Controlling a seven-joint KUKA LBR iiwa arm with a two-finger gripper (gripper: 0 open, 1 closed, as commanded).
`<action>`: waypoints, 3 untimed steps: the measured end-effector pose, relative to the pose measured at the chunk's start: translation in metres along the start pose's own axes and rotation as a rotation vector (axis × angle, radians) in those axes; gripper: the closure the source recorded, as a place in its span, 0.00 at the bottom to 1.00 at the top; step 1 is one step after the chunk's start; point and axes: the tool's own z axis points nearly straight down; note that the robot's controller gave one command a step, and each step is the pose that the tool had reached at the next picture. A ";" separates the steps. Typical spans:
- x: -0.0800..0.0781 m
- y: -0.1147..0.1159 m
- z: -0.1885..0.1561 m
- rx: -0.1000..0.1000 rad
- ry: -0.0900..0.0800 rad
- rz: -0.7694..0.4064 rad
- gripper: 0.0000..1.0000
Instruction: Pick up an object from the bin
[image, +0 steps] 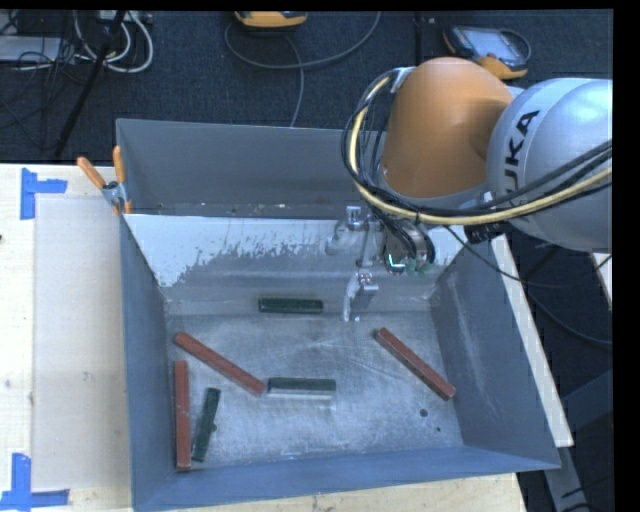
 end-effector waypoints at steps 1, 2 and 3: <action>-0.001 0.000 -0.005 0.000 -0.008 0.001 0.00; 0.004 0.004 0.000 0.001 -0.018 0.005 0.00; 0.016 0.017 0.067 -0.004 -0.012 -0.102 0.00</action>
Offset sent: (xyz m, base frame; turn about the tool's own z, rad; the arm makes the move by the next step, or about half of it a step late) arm -0.0727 0.0737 -0.0582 -0.0301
